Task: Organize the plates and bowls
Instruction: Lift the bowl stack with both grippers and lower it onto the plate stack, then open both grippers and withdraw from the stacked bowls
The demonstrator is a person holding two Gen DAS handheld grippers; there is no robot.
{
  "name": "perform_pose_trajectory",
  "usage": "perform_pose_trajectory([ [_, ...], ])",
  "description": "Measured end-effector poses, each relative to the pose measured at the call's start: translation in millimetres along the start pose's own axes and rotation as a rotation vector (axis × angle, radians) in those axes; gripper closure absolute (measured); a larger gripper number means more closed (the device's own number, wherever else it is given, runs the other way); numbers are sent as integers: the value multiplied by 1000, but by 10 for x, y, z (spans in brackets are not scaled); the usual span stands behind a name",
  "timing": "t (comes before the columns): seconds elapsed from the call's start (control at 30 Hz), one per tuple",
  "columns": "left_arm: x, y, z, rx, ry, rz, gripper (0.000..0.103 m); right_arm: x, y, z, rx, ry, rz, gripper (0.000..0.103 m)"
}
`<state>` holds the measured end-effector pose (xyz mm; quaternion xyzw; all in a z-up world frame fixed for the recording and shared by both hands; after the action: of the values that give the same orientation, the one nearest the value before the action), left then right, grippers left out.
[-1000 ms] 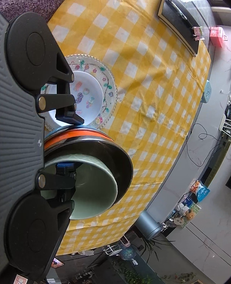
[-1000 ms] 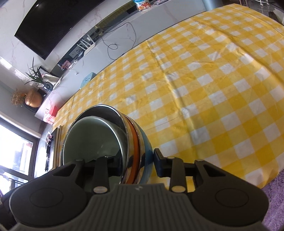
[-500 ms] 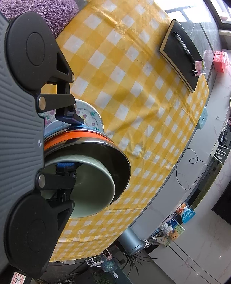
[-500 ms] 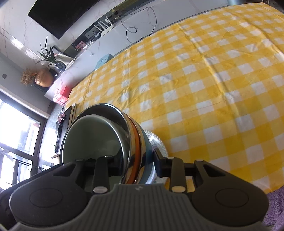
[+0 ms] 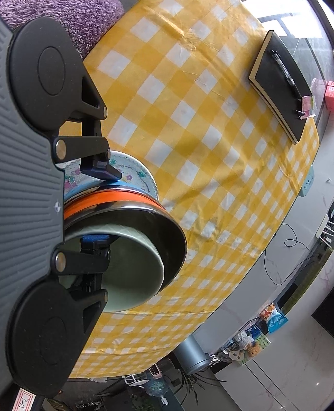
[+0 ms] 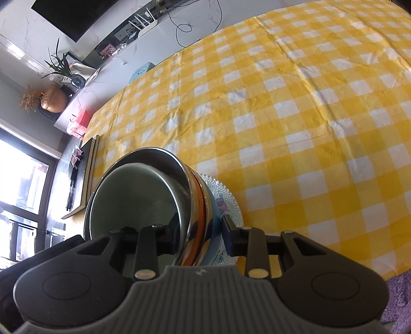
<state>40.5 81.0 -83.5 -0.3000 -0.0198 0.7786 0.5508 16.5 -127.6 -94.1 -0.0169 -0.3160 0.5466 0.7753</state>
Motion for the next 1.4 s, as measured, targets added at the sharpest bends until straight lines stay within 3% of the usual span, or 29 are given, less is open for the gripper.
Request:
perform_pose_trajectory([
  [0.3,-4,-35,-30,5,-11,-6,55,44,-18,-20,5,-26,5,57],
  [0.53,-27,-38,1,-14,-6,-31,49,59,-9,-9,-4,-28,19,56],
  [0.77,-63,-41,89,-62,-32,-73,43,82,-18,72,-43,3,59,45],
  [0.9,-101,-22,168,-77,2,-84,43,84,0,138,-62,13,83,44],
  [1.17,-206,39,458,-181,-13,-169,42,136,39,403,-134,1,144,39],
  [1.4,-357,229,769,-313,-5,-318,43,190,138,735,-240,9,235,39],
])
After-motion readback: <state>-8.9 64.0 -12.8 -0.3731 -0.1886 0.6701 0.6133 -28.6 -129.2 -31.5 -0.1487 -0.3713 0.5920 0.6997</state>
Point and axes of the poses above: each gripper's, at about its wrist camera, not at the fingertips, and z roughly against the way its jaws point, x to its left, y to its underside, the point moved 4 cm from there along -z, roughly the way its jaws point, and after that the axes turned 4 degrees about z, right-handed, at the moved point
